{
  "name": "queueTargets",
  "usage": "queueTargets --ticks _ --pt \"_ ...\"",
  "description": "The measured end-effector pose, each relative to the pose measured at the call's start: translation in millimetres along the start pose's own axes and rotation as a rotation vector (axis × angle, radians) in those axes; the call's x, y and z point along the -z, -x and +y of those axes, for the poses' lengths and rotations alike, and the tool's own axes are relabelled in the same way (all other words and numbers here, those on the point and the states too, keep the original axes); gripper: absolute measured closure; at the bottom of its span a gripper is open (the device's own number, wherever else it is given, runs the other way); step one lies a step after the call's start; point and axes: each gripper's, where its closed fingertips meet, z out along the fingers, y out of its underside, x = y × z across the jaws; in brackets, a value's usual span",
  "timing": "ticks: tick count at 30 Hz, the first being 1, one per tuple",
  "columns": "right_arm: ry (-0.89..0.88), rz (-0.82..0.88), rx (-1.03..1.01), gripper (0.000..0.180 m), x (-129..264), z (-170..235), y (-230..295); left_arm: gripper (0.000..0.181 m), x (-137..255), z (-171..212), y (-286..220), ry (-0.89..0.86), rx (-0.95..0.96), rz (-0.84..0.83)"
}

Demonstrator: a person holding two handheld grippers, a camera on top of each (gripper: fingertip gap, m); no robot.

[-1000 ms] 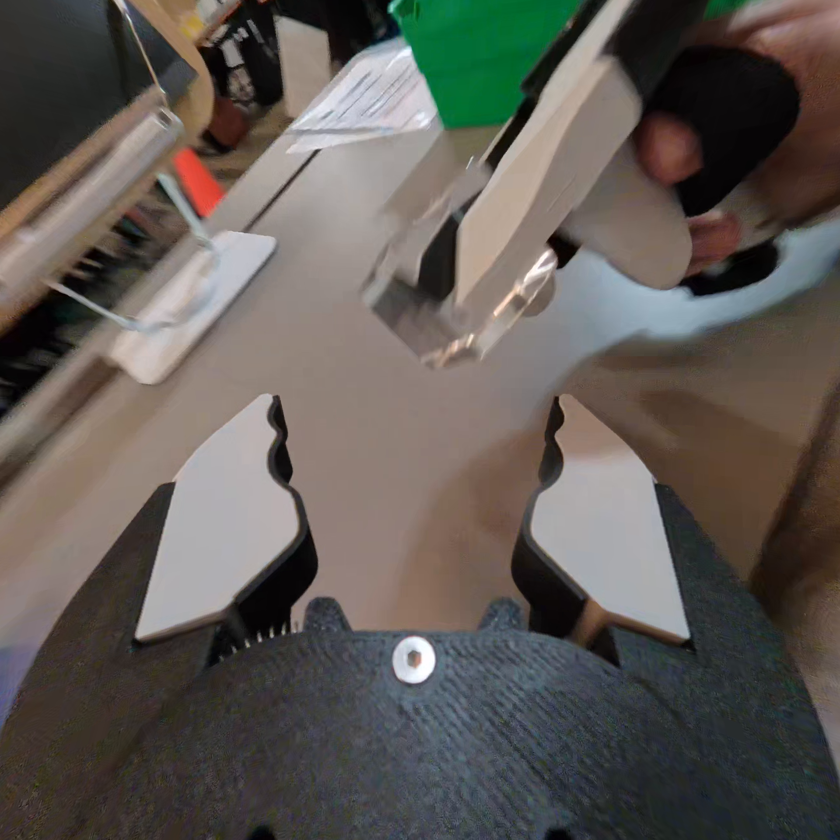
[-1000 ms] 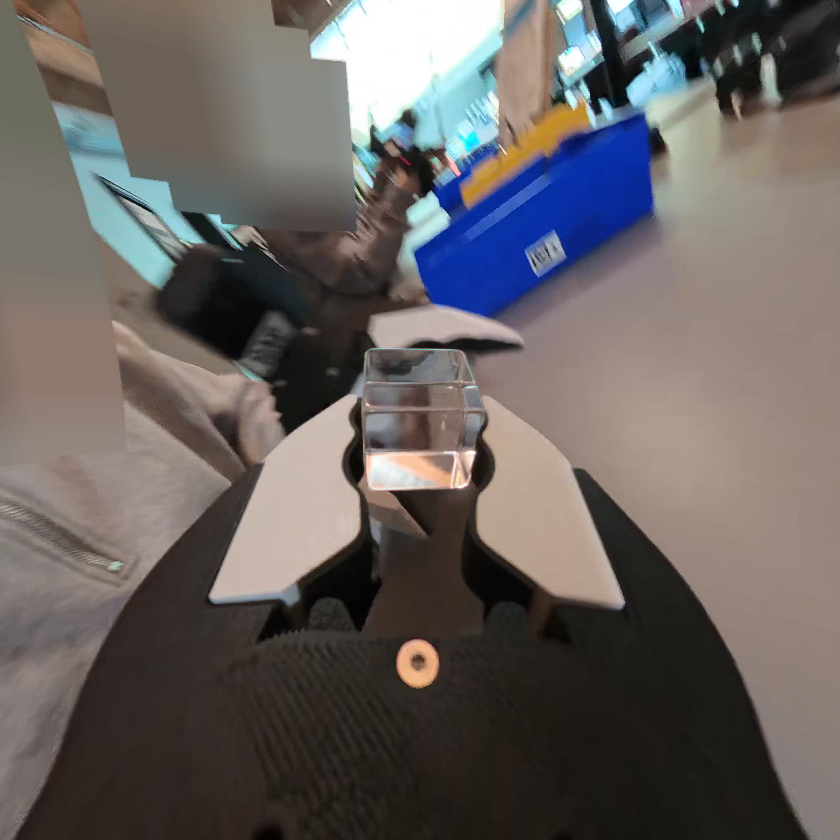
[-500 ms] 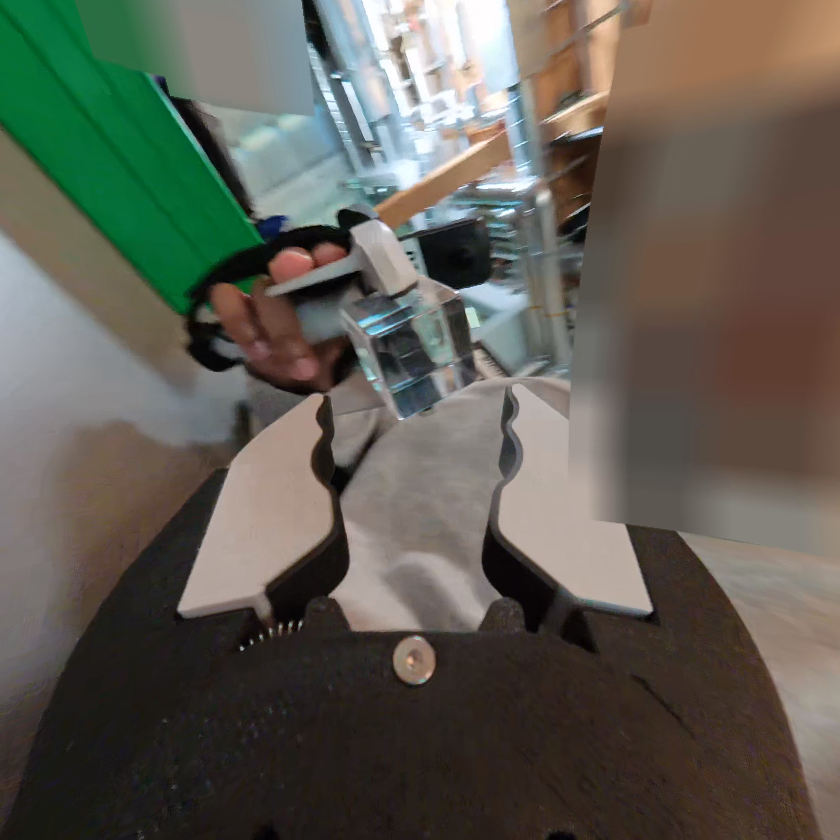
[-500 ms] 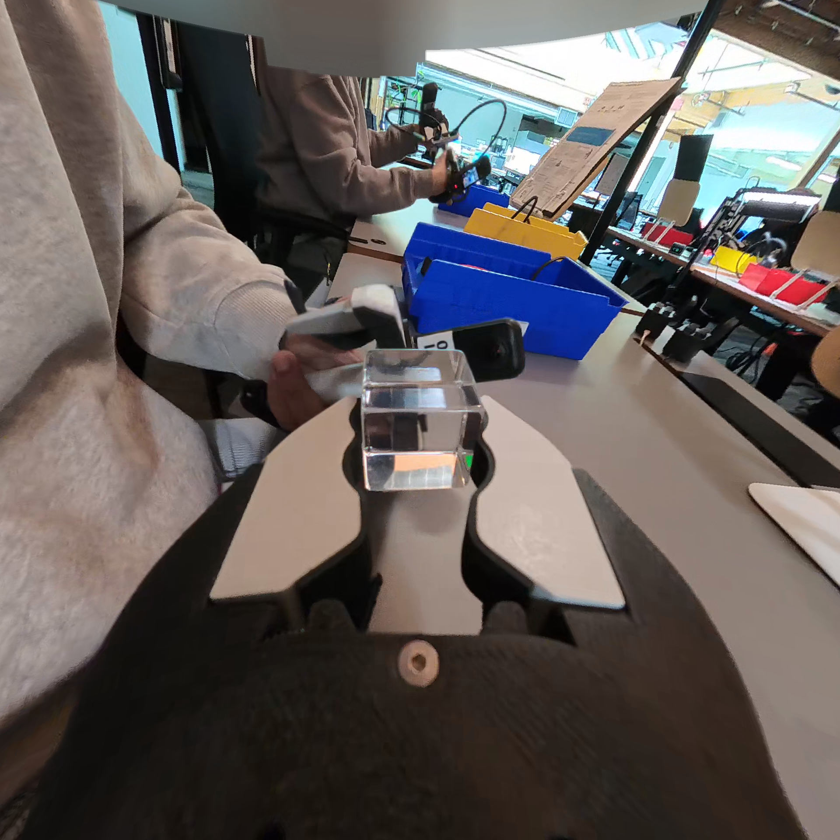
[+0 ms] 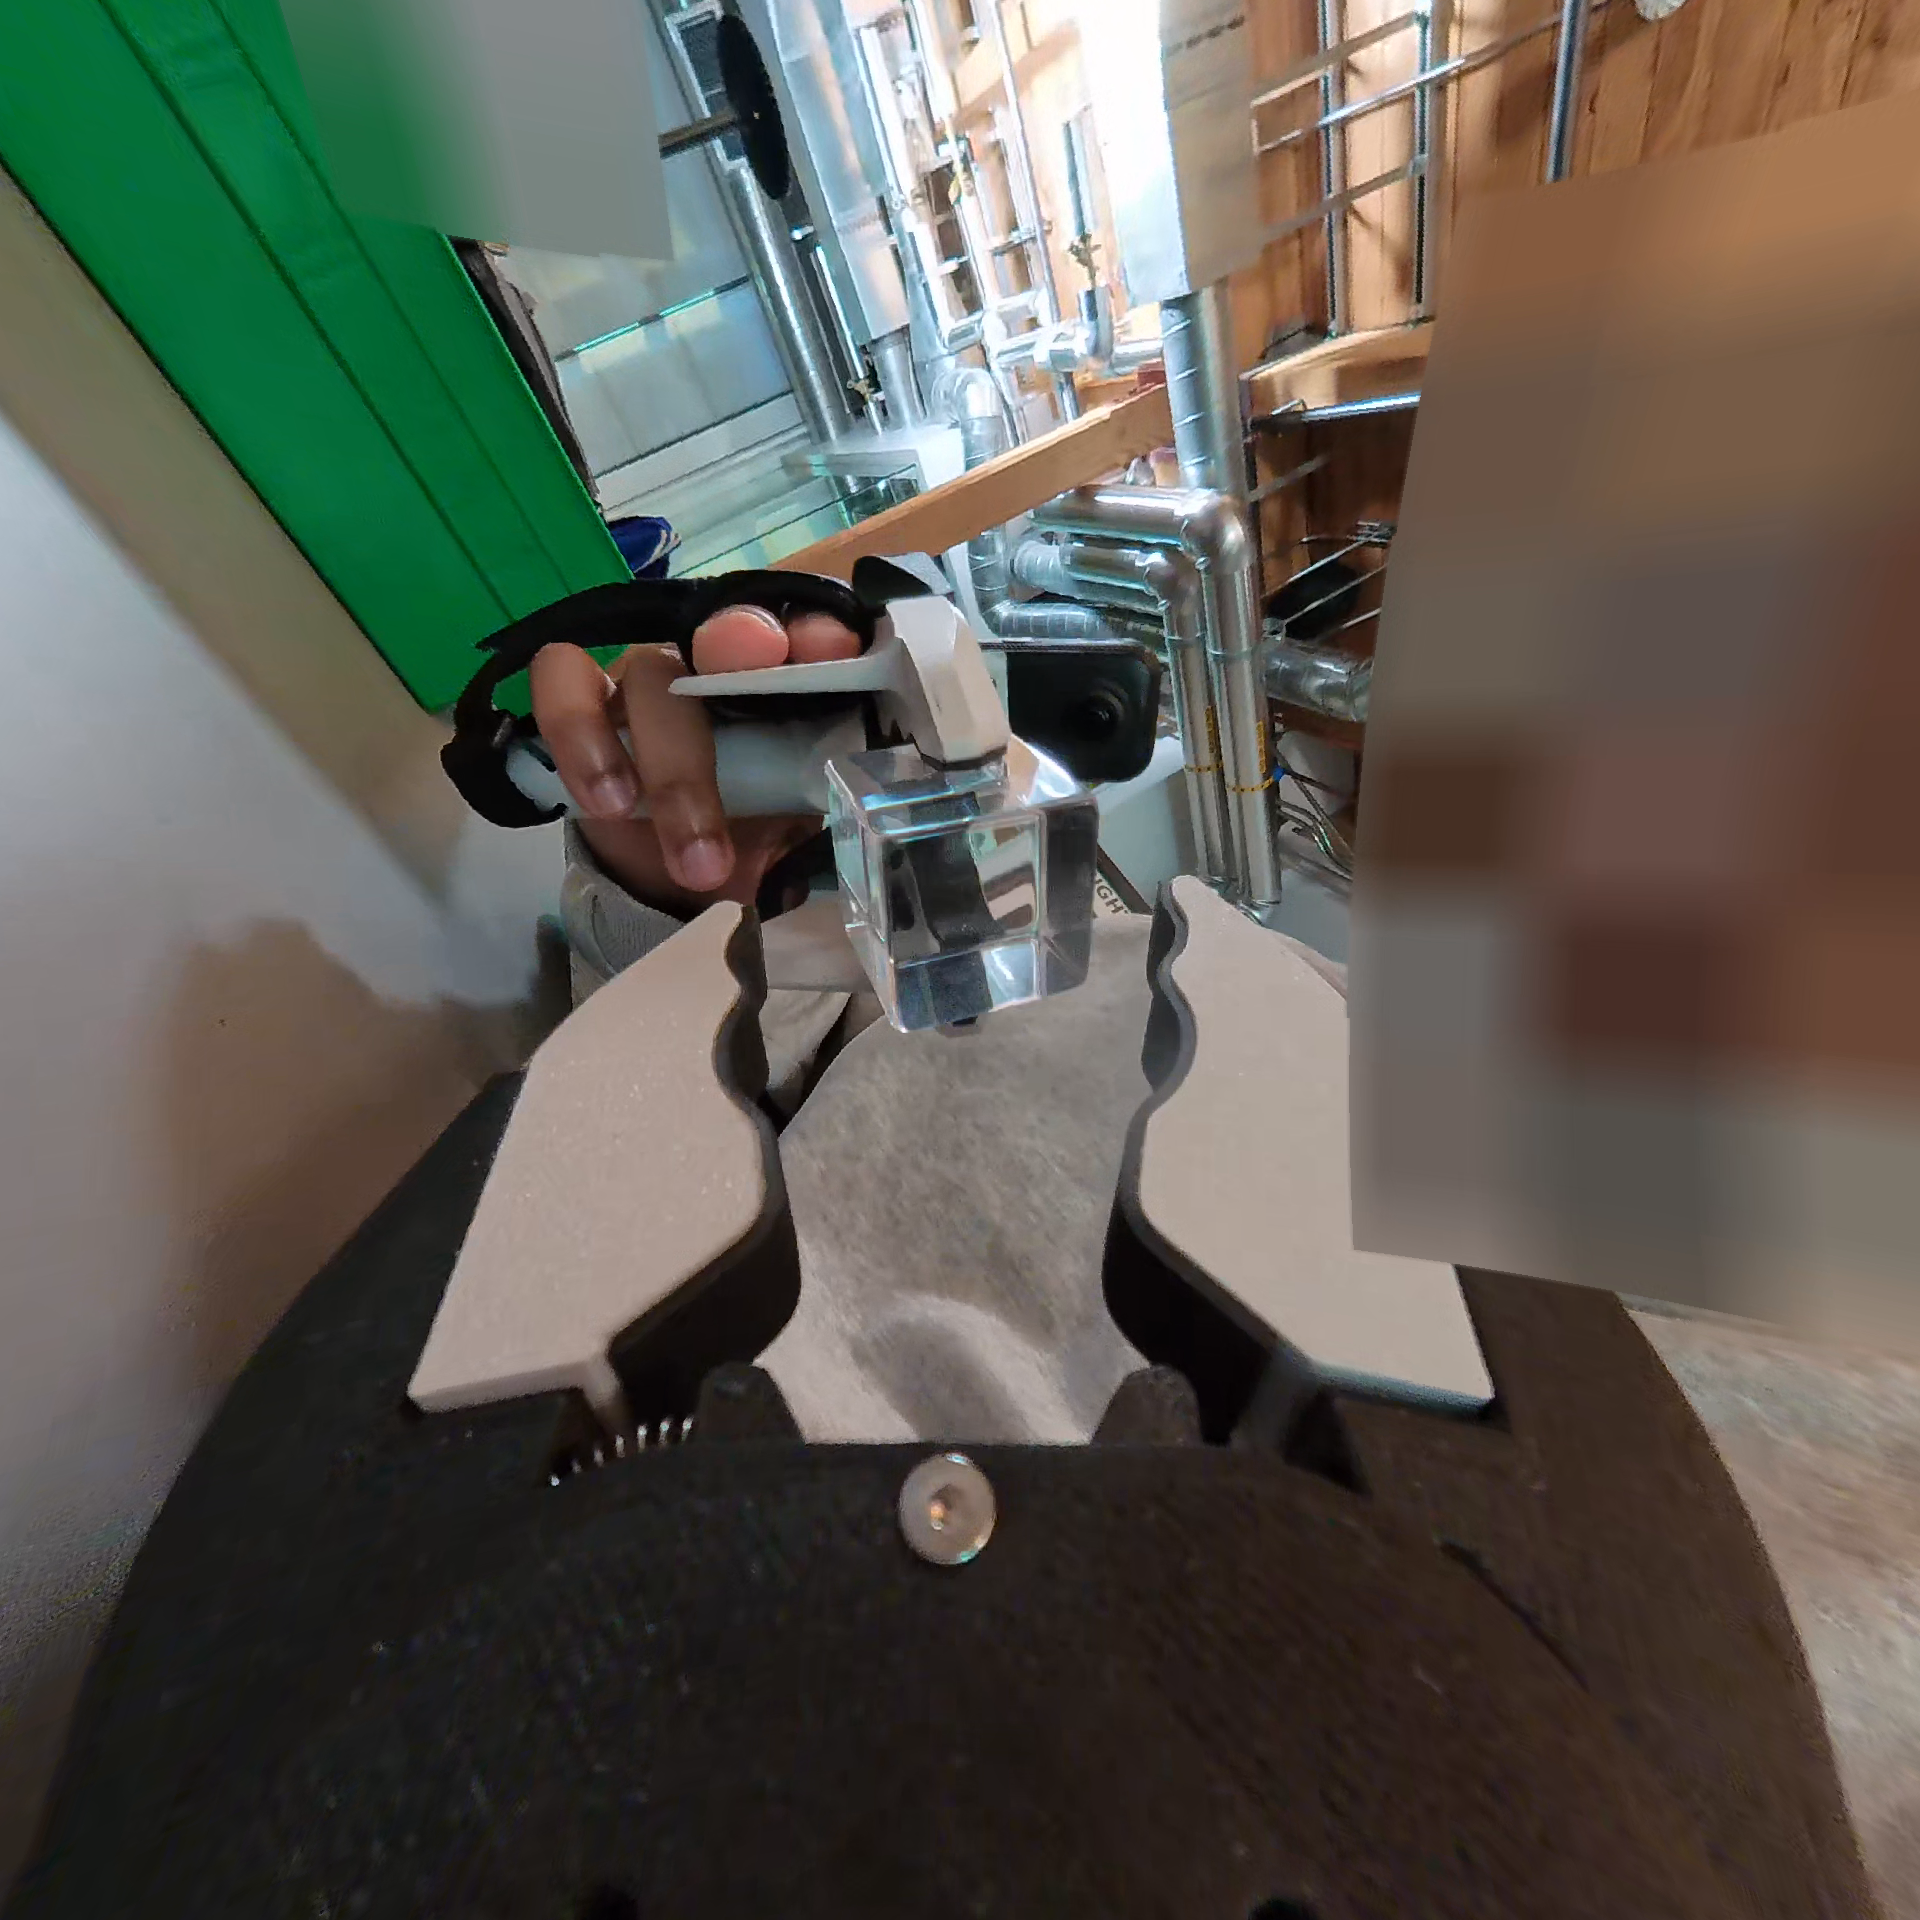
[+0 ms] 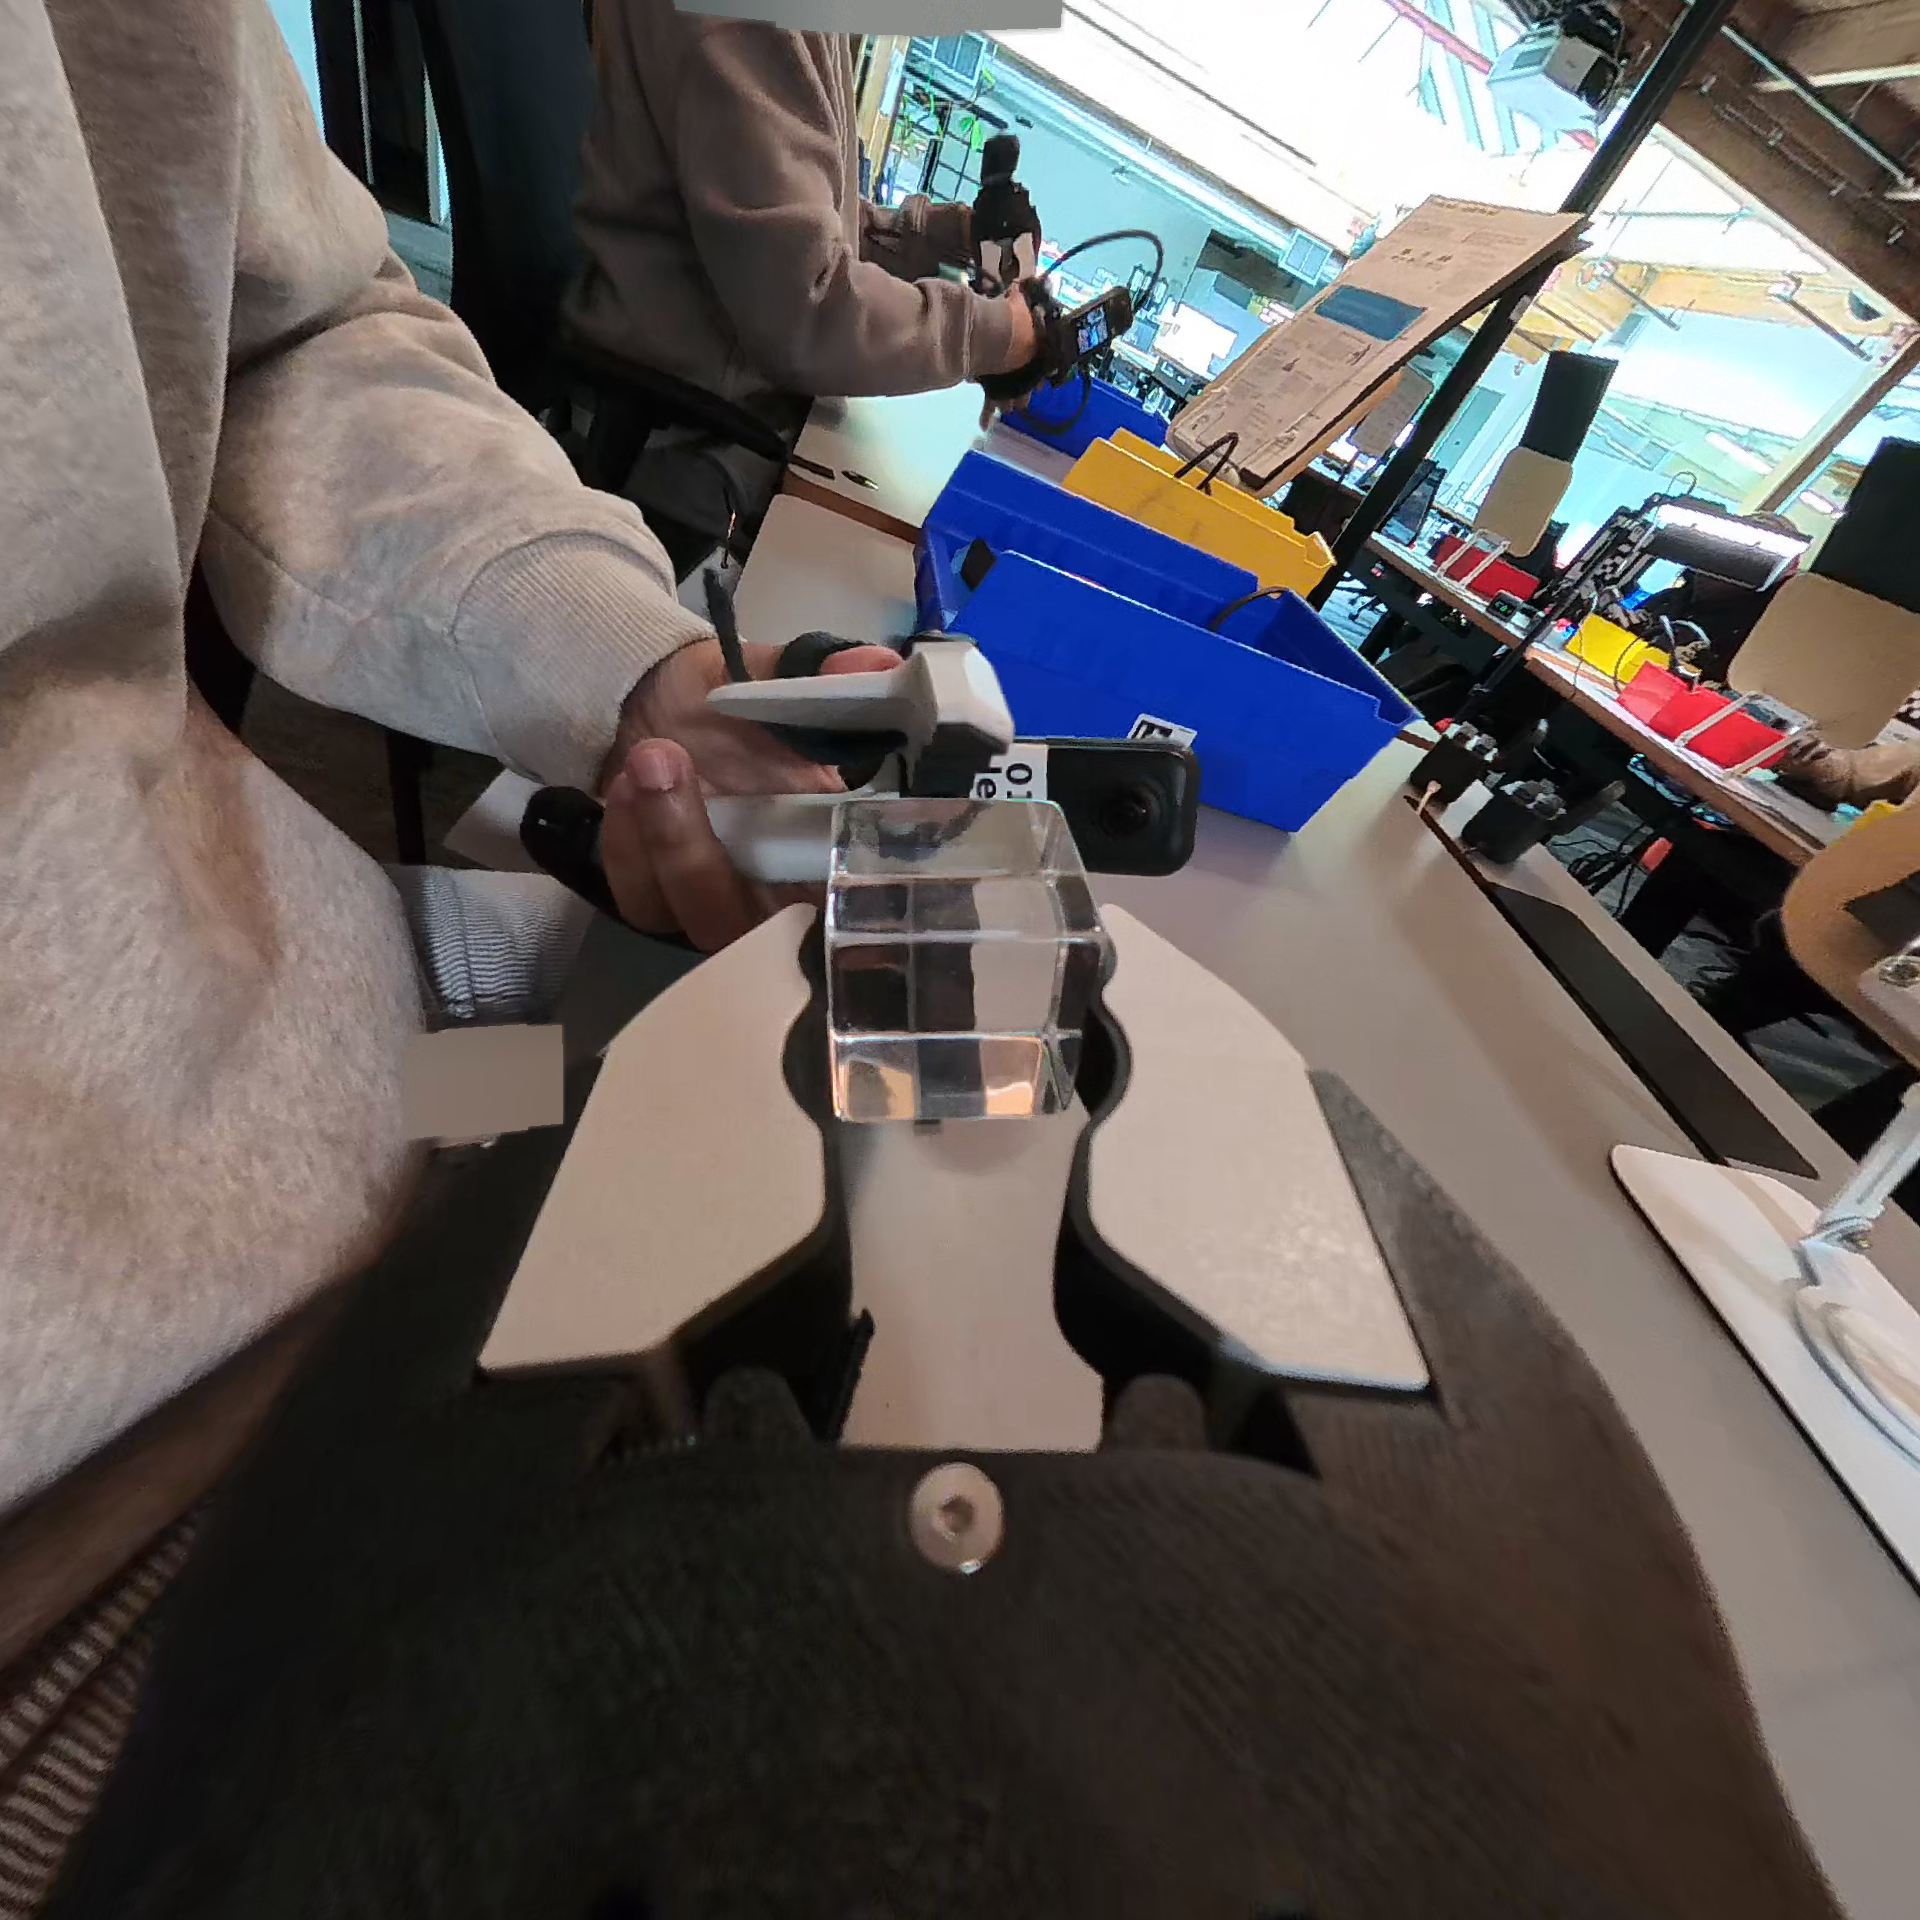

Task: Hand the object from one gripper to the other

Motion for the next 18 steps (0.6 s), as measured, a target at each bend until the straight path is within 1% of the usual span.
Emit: queueTargets --ticks 5,11,18 --pt "0.006 0.023 0.013 0.134 3.5 -1.0 -5.0 0.108 2.6 -3.4 3.0 -0.023 0.015 -0.006" --pt "-0.008 0.050 -0.013 0.134 10.8 -2.0 -15.2 0.117 8.8 -11.3 3.4 -0.062 0.015 -0.006" --pt "-0.001 0.056 -0.010 0.134 14.2 -2.7 -15.0 0.122 9.3 -13.3 3.9 -0.066 0.036 0.014"
